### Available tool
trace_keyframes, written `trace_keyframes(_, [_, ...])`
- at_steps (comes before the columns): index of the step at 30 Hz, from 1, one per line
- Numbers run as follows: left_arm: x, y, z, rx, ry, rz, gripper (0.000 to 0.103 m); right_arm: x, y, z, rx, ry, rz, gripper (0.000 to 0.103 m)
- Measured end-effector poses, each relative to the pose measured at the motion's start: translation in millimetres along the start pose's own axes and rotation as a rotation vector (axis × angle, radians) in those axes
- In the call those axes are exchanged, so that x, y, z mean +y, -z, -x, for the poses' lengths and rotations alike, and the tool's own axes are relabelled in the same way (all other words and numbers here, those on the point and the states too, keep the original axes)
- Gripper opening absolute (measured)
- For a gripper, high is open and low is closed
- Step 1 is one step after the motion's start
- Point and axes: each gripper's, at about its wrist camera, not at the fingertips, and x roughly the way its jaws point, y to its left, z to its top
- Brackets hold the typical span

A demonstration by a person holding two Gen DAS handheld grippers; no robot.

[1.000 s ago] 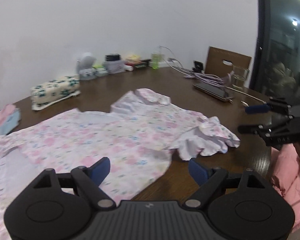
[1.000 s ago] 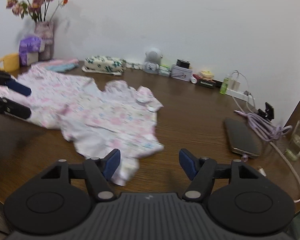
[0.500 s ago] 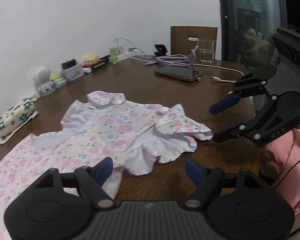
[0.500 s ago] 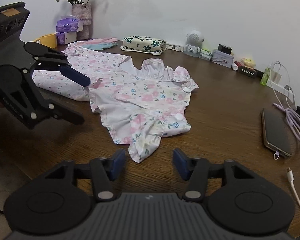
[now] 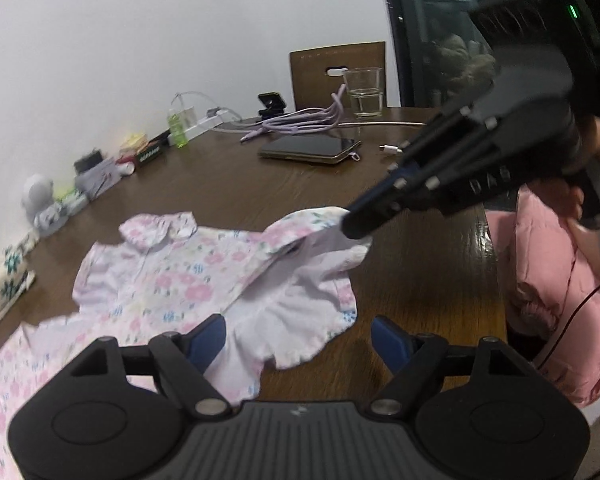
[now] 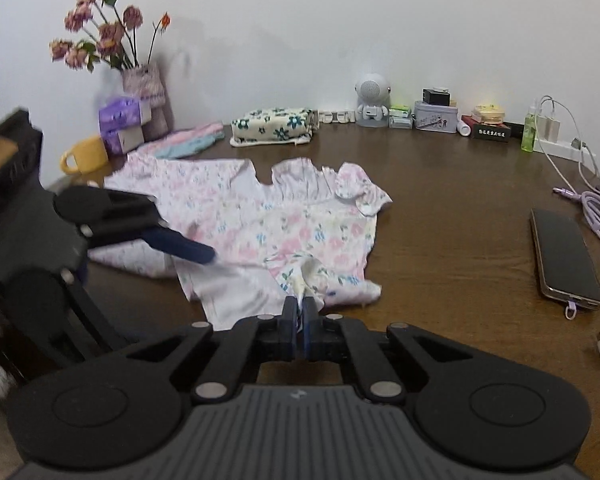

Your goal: Fold clothes

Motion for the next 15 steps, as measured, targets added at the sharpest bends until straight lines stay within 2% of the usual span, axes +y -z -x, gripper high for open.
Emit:
trace_keyframes(5, [-13,-9,-17,0.010,-0.052,-0.081,0.079,0,-10,-4,0.004,0.008,0.001,0.002])
trace_keyframes(11, [-26,-16,-33,0.027,-0.100,-0.077,0.079,3,-13,-7,0.008,0.016,0.018,0.003])
trace_keyframes(15, [-34,-18,-39,0.012,-0.176,-0.121,0.079,6,-10,-7,0.018,0.020,0.032,0.003])
